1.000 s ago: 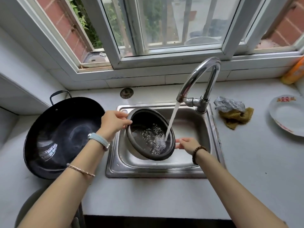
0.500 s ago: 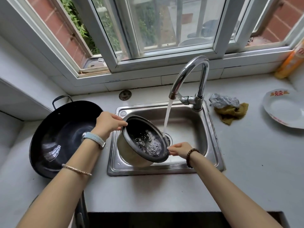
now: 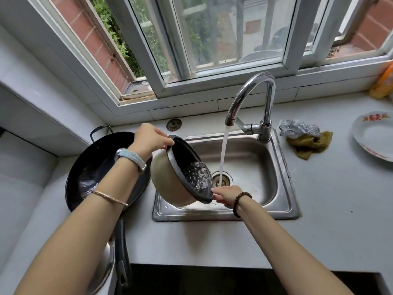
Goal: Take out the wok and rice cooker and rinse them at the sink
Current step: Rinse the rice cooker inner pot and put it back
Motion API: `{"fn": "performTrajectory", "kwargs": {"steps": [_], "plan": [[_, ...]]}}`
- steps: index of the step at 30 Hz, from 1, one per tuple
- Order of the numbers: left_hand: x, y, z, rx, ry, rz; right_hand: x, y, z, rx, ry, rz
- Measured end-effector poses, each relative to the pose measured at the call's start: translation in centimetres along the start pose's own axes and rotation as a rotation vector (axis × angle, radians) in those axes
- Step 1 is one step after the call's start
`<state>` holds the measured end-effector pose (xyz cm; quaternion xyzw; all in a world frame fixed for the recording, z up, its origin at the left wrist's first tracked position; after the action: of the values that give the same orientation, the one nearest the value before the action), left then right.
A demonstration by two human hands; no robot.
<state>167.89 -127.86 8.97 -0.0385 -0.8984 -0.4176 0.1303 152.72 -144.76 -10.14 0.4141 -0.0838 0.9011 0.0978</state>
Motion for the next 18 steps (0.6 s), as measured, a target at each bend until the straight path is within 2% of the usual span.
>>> {"fn": "performTrajectory", "kwargs": {"steps": [7,12,18], "plan": [[1.3,1.7,-3.7,-0.105,-0.109,-0.067,0.9,-4.2,-0.1,-0.033,-0.017,0.133],[2.3,2.7,-5.3,-0.108,-0.146,-0.106,1.7,-6.8,0.3,-0.221,-0.145,0.243],[3.1,4.0,-7.1,-0.180,-0.212,-0.143,2.2,-9.4,1.2,-0.307,-0.161,0.304]]}}
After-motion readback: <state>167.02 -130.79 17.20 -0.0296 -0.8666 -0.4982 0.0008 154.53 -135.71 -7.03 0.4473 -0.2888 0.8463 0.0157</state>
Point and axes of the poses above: each hand's wrist, its own x-axis away from the middle knuckle, its own y-axis out of the back of the hand, z = x × y, the point moved 4 cm from there along -x, towards the middle knuckle, and after that the axes turned 1 degree about y, right-handed, at the moved point
